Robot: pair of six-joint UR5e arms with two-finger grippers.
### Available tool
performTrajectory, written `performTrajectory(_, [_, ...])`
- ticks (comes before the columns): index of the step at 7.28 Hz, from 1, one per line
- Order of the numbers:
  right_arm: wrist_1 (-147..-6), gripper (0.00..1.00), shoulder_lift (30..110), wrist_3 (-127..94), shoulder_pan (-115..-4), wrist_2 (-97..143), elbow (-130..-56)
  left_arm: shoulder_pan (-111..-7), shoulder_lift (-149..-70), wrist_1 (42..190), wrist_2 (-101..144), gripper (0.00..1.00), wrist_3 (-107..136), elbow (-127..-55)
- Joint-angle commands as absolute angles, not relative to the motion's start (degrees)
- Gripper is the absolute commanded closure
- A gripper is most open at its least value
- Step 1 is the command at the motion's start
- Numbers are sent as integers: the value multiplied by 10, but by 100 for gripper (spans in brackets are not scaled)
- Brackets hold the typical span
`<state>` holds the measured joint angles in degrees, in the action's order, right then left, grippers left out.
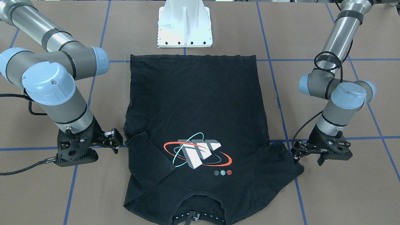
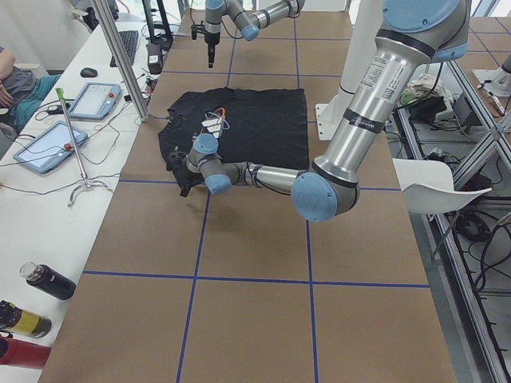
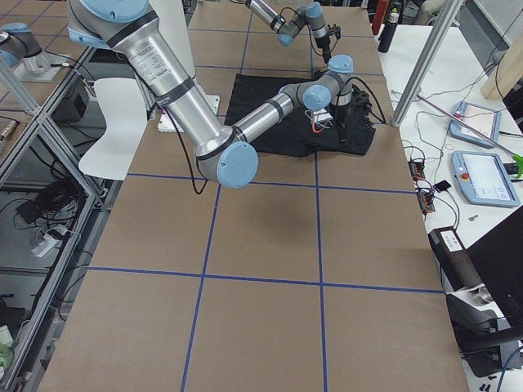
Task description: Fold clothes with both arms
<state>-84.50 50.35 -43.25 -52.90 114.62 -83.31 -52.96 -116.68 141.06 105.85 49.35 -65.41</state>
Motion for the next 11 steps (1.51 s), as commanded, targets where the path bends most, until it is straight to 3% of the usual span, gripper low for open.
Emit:
performTrajectory(1, [-845,0,504,-432,-529,1146,-831,-529,-1183,1411,1056,3,468,-626])
performTrajectory(3, [-845,0,504,-432,-529,1145,-830,-530,-1194,1411,1058,20,486,-613])
performTrajectory(4, [-845,0,503,-432,-529,1144,-829,-529,-1197,1413,1060,46,537,-613])
performTrajectory(6, [-845,0,503,-433,-529,1144,-828,-530,-1200,1413,1061,63,544,-613])
performTrajectory(11, [-845,0,503,-432,-529,1143,-827,-530,-1200,1413,1061,63,544,-612])
